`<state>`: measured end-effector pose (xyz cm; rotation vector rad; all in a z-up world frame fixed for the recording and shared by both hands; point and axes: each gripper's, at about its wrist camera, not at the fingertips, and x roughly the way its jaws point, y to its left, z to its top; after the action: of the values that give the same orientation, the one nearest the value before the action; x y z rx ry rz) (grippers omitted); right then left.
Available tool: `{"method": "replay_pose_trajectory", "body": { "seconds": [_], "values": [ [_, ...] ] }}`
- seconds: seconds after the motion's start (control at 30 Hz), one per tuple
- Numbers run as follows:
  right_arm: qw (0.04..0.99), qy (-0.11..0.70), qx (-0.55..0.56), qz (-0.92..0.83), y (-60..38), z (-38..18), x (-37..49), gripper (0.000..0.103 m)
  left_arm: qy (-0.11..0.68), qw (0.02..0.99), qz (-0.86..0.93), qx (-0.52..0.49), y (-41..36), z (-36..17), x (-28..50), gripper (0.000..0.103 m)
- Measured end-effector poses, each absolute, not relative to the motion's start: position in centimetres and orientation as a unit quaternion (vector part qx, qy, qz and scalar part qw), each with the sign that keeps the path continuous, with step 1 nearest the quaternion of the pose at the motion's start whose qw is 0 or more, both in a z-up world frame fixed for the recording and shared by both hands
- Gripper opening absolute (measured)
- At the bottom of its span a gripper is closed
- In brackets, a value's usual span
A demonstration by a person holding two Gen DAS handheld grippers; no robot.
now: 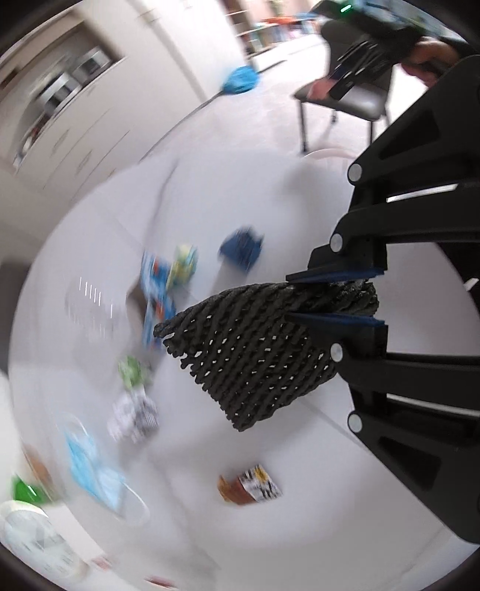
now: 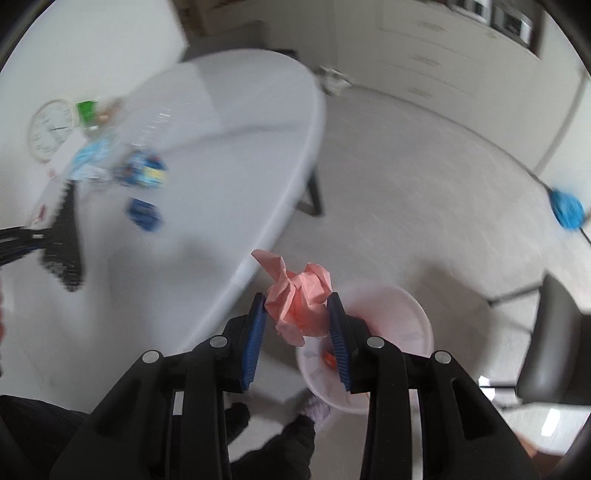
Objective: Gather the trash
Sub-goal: 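Carry both items to the wastebasket and open both tools to drop them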
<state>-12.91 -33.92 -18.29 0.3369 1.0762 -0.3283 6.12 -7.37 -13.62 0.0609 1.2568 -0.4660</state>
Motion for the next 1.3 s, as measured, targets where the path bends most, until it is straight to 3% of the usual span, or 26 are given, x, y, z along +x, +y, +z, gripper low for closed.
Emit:
{"method": "replay_pose_trajectory", "body": {
  "seconds": [0.23,0.3,0.37,0.47,0.53,0.83,1.0,1.17,1.3],
  "values": [
    [0.774,0.562,0.202,-0.211,-38.5,-26.5,-16.3,0.038,0.565,0.749,-0.328,0.108,-14.7,-12.7,1.0,0.015],
    [0.761,0.576,0.210,-0.214,-39.3,-28.7,-16.6,0.048,0.557,0.736,-0.358,0.139,-16.8,-12.8,-0.6,0.015],
    [0.752,0.584,0.209,-0.221,-39.8,-29.9,-16.8,0.071,0.549,0.720,-0.390,0.167,-19.2,-12.9,-2.3,0.015],
    [0.748,0.582,0.204,-0.244,-40.7,-29.6,-17.8,0.090,0.542,0.699,-0.423,0.197,-22.2,-13.2,-4.6,0.015],
    [0.751,0.571,0.204,-0.263,-41.4,-28.4,-19.2,0.095,0.540,0.687,-0.438,0.211,-24.0,-13.7,-5.6,0.015],
    [0.765,0.513,0.219,-0.322,-45.0,-22.2,-25.2,0.101,0.541,0.626,-0.505,0.245,-32.3,-16.5,-10.7,0.016],
    [0.770,0.494,0.219,-0.339,-46.3,-20.2,-27.2,0.101,0.558,0.597,-0.512,0.264,-35.7,-19.6,-12.8,0.040],
    [0.768,0.488,0.225,-0.348,-47.4,-19.8,-28.2,0.101,0.563,0.593,-0.497,0.290,-37.6,-22.1,-14.2,0.080],
    [0.765,0.490,0.230,-0.348,-47.8,-19.9,-28.5,0.101,0.562,0.600,-0.487,0.294,-37.6,-22.0,-13.9,0.088]
  ]
}}
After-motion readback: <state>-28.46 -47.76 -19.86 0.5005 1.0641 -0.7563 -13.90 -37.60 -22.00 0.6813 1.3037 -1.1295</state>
